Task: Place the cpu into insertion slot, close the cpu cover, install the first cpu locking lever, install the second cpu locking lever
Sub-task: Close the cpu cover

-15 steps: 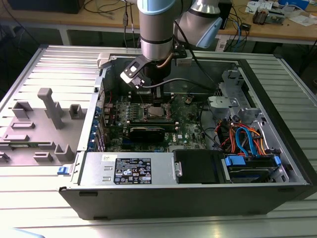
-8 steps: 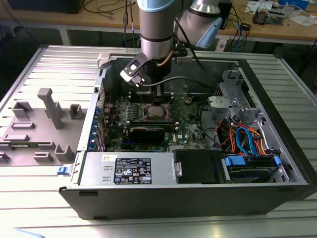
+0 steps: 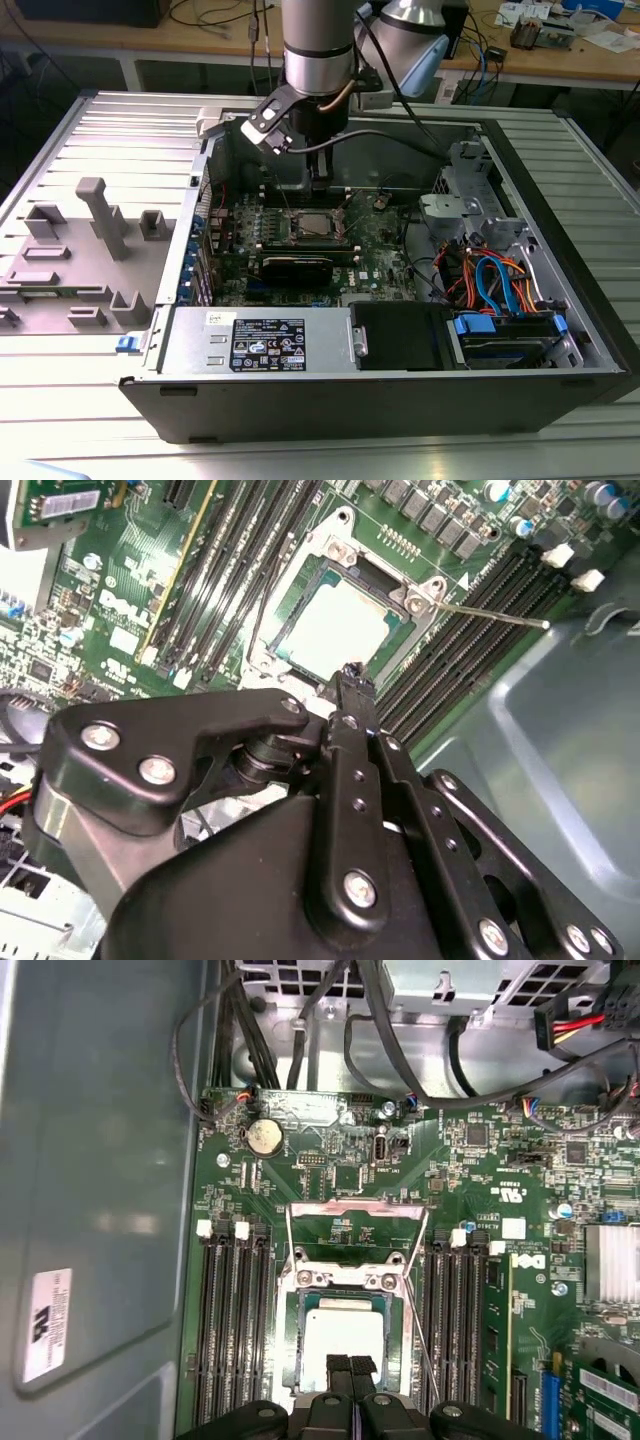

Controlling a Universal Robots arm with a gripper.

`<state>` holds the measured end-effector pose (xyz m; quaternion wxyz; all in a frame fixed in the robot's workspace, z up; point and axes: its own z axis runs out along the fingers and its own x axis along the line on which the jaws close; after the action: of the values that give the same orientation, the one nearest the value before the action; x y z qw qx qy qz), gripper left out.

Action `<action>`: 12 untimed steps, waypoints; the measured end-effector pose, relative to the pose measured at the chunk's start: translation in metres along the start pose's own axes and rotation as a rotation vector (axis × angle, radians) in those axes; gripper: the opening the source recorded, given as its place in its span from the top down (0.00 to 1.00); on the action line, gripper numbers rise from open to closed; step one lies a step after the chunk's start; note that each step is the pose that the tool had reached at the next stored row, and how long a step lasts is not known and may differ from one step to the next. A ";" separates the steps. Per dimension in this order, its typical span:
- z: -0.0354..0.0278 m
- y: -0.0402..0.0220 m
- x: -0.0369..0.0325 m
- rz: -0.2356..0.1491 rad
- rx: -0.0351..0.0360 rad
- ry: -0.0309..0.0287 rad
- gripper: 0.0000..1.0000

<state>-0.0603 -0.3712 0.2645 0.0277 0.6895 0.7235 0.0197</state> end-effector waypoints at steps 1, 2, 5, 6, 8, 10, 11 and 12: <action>-0.0017 0.0001 -0.0001 0.000 -0.0001 0.0011 0.89; -0.0027 0.0002 -0.0001 0.000 -0.0001 0.0018 0.89; -0.0052 0.0004 -0.0001 0.000 -0.0003 0.0030 0.89; -0.0052 0.0004 -0.0001 0.000 -0.0002 0.0030 0.89; -0.0053 0.0010 -0.0002 0.000 -0.0001 0.0028 0.89; -0.0051 0.0034 -0.0003 0.000 0.0001 0.0029 0.89; -0.0051 0.0035 -0.0003 0.000 0.0001 0.0030 0.89; -0.0051 0.0035 -0.0003 0.000 0.0002 0.0029 0.89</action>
<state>-0.0571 -0.3713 0.2698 0.0266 0.6896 0.7234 0.0207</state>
